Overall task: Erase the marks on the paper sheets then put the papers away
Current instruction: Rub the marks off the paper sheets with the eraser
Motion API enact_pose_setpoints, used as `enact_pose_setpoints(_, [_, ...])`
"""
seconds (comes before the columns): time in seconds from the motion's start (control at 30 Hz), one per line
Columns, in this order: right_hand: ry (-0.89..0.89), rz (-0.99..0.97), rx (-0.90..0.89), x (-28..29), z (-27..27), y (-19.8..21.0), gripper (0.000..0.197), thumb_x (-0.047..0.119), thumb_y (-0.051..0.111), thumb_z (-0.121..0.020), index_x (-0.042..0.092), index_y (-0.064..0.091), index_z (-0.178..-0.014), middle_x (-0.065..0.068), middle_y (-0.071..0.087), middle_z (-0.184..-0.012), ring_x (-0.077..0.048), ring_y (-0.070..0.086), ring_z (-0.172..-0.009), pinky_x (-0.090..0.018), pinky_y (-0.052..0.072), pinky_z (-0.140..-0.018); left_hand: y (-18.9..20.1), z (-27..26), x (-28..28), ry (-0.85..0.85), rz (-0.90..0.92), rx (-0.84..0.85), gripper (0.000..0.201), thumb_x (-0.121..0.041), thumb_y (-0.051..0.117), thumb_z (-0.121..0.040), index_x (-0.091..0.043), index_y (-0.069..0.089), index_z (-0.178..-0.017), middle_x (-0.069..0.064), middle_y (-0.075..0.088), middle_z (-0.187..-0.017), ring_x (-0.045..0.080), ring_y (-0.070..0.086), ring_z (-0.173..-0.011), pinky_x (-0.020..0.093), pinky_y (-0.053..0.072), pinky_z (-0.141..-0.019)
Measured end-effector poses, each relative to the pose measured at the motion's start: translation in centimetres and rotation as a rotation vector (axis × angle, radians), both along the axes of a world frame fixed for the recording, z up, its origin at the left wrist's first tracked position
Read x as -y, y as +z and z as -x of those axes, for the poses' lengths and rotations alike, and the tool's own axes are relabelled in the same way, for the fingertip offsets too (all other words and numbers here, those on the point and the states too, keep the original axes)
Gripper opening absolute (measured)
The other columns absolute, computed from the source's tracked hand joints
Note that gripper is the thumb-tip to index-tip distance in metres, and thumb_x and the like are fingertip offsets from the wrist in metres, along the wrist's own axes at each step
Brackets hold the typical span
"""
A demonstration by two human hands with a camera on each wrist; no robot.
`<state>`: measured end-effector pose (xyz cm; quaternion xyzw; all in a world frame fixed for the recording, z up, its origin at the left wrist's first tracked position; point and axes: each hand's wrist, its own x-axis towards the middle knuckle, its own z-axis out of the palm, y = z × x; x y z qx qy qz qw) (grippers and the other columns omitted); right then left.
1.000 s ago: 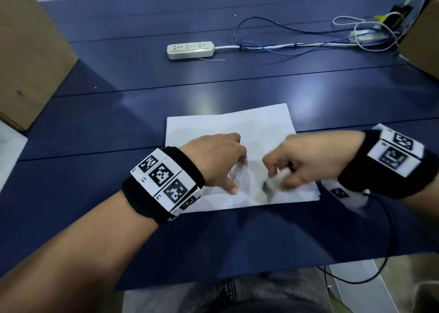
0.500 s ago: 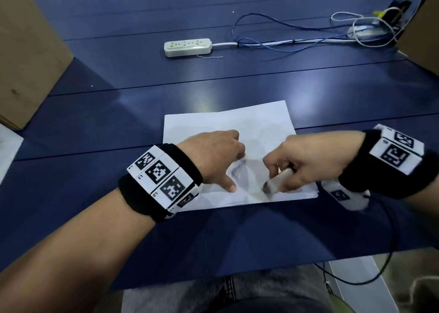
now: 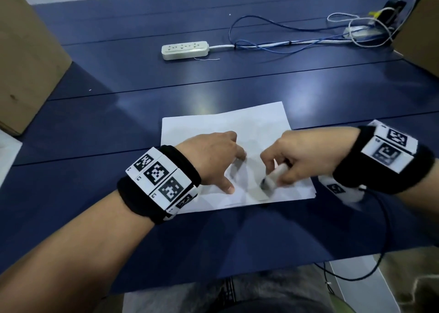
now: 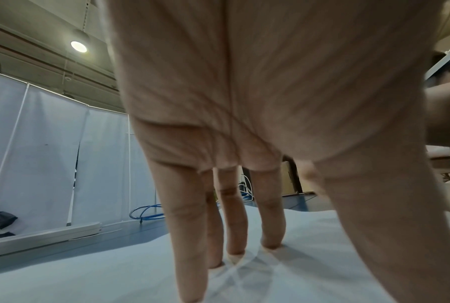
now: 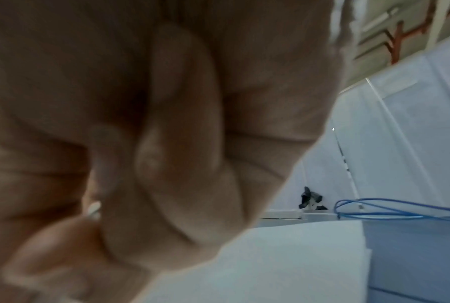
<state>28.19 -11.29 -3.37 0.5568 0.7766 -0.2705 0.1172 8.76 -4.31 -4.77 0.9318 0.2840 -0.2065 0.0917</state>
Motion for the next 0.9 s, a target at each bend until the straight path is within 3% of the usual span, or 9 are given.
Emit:
enact_pose_setpoints(0.1, [-0.115,-0.21,0.091,-2.3,-0.7,-0.1,0.022,0.039,0.062,-0.085,0.024,0.061,-0.101,0.012,0.052,-0.07,-0.018,0.053,-0.078,-0.038,0.051,-0.07,0.0,-0.1,-0.1,-0.002,-0.003,0.002,0.07,-0.055,0.078,-0.072,-0.034,0.051,-0.134,-0.01,0.04,-0.108,0.016,0.051,-0.092,0.036,0.049,-0.082])
enact_pose_setpoints(0.17, [-0.179,-0.292,0.127,-2.9,-1.2,0.0,0.025,0.044,0.056,-0.086,0.022,0.059,-0.098,0.012,0.052,-0.072,-0.023,0.053,-0.087,-0.033,0.044,-0.061,0.0,-0.2,-0.1,-0.007,-0.009,0.004,0.069,-0.056,0.078,-0.072,-0.035,0.052,-0.132,-0.01,0.04,-0.107,0.015,0.049,-0.09,0.033,0.047,-0.079])
enact_pose_setpoints(0.3, [-0.004,-0.125,0.021,-0.9,-0.7,0.2,0.019,0.032,0.068,-0.084,0.021,0.06,-0.098,0.006,0.057,-0.07,-0.008,0.049,-0.065,-0.031,0.047,-0.061,-0.1,-0.1,-0.1,0.005,-0.01,0.005,0.071,-0.056,0.078,-0.072,-0.033,0.051,-0.134,-0.01,0.039,-0.108,0.015,0.049,-0.093,0.035,0.049,-0.081])
enact_pose_setpoints(0.4, [0.06,0.052,-0.047,0.7,0.0,0.1,0.02,0.035,0.072,-0.08,0.025,0.062,-0.094,-0.001,0.063,-0.07,-0.011,0.052,-0.06,-0.031,0.047,-0.06,-0.1,-0.1,-0.1,0.002,-0.008,0.002,0.071,-0.055,0.078,-0.073,-0.032,0.051,-0.134,-0.009,0.043,-0.113,0.016,0.053,-0.099,0.038,0.05,-0.084])
enact_pose_setpoints(0.53, [-0.056,-0.126,0.027,-2.0,-0.8,-0.1,0.021,0.034,0.071,-0.083,0.025,0.065,-0.1,0.008,0.057,-0.066,-0.005,0.052,-0.066,-0.031,0.046,-0.065,0.0,-0.2,-0.2,0.001,-0.007,0.002,0.071,-0.056,0.079,-0.071,-0.035,0.051,-0.133,-0.009,0.041,-0.11,0.016,0.051,-0.094,0.038,0.05,-0.083])
enact_pose_setpoints(0.63, [-0.124,-0.302,0.082,-3.2,-1.4,-0.3,0.017,0.035,0.065,-0.087,0.022,0.06,-0.097,0.012,0.053,-0.069,-0.016,0.052,-0.083,-0.037,0.049,-0.072,-0.1,0.0,-0.1,0.005,-0.003,0.014,0.067,-0.055,0.079,-0.071,-0.037,0.053,-0.13,-0.01,0.04,-0.107,0.015,0.047,-0.089,0.037,0.049,-0.083])
enact_pose_setpoints(0.77, [0.02,-0.057,-0.063,-0.6,-0.5,-0.2,0.019,0.034,0.072,-0.079,0.025,0.062,-0.092,0.004,0.053,-0.06,-0.008,0.047,-0.057,-0.033,0.047,-0.06,-0.1,0.0,-0.1,0.014,-0.005,0.01,0.069,-0.055,0.079,-0.072,-0.033,0.052,-0.132,-0.008,0.043,-0.111,0.017,0.052,-0.097,0.039,0.05,-0.084])
enact_pose_setpoints(0.83, [0.075,0.065,-0.081,0.5,0.1,-0.2,0.023,0.039,0.072,-0.076,0.026,0.063,-0.092,0.002,0.054,-0.059,-0.01,0.048,-0.055,-0.034,0.046,-0.057,-0.1,0.0,-0.1,0.008,-0.006,0.006,0.071,-0.055,0.079,-0.072,-0.032,0.052,-0.133,-0.008,0.042,-0.111,0.017,0.052,-0.098,0.039,0.051,-0.083])
enact_pose_setpoints(0.9, [0.038,-0.005,-0.022,-0.2,0.0,-0.2,0.024,0.039,0.071,-0.078,0.027,0.064,-0.097,0.005,0.055,-0.061,-0.008,0.049,-0.056,-0.032,0.046,-0.059,-0.1,0.0,-0.2,0.007,-0.009,0.013,0.074,-0.055,0.079,-0.072,-0.033,0.05,-0.136,-0.01,0.042,-0.111,0.016,0.052,-0.097,0.038,0.05,-0.083])
